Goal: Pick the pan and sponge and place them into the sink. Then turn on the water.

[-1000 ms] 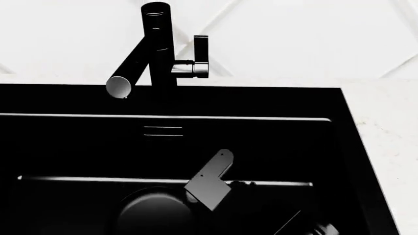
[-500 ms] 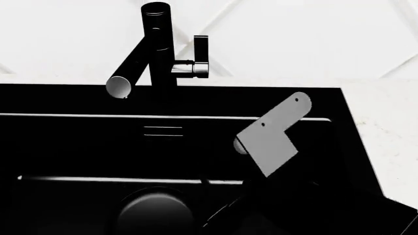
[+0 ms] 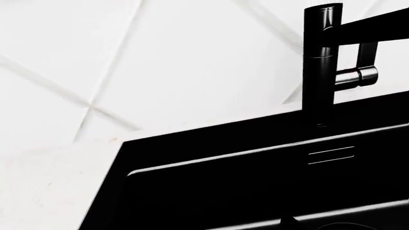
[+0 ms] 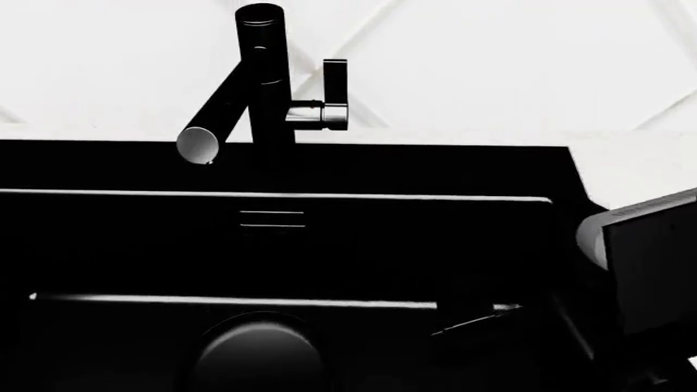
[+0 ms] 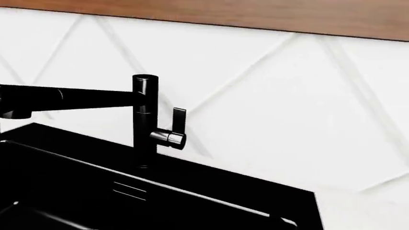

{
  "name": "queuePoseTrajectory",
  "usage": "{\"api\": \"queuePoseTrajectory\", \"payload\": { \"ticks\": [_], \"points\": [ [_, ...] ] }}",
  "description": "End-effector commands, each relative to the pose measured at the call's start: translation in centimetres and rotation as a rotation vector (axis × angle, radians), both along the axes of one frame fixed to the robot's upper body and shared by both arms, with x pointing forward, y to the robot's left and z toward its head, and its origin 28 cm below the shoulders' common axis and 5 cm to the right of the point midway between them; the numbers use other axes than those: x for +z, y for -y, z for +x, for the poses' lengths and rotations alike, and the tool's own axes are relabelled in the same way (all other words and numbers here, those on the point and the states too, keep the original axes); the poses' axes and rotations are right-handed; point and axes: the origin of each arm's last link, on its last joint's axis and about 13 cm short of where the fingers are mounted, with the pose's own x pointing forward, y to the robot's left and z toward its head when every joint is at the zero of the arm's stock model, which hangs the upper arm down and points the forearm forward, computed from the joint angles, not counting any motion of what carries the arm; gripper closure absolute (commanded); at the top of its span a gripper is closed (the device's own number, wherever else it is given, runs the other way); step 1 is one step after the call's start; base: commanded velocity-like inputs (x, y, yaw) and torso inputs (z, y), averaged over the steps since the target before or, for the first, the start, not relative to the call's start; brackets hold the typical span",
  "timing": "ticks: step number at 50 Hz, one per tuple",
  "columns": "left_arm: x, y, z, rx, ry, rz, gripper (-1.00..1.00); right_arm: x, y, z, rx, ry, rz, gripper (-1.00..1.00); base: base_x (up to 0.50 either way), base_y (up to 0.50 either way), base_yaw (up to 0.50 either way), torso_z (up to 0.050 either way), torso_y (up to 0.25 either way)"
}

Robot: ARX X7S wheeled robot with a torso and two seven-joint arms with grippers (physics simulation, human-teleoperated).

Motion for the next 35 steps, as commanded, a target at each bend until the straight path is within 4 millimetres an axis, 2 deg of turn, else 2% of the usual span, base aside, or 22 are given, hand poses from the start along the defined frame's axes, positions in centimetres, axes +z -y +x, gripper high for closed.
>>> {"api": "queuePoseTrajectory", "payload": {
  "ticks": [1,5,16,30,35],
  "points": [
    [0.2,0.1,-0.1,0.003,0.019,-0.013,-1.0,-0.2,0.6,-1.3,-0.052,0.048,0.02,-1.0,0.0,0.0,0.0,0.0,0.0],
    [0.4,-0.2,-0.4,0.002,0.025,-0.011,-1.0,-0.5,0.8,-1.5,-0.057,0.044,0.019,-1.0,0.0,0.0,0.0,0.0,0.0],
    [0.4,-0.3,-0.4,0.003,0.028,-0.012,-1.0,-1.6,0.8,-1.6,-0.071,0.032,0.038,-1.0,-0.15,0.49,0.0,0.0,0.0],
    [0.4,-0.3,-0.4,0.005,0.028,-0.013,-1.0,-1.8,1.1,-1.9,-0.097,0.021,0.046,-1.0,-0.24,0.48,0.0,0.0,0.0],
    [0.4,-0.7,-0.6,0.012,0.03,-0.011,-1.0,-2.0,1.1,-1.9,-0.101,0.015,0.042,-1.0,0.0,0.03,0.0,0.0,0.0]
  ]
}}
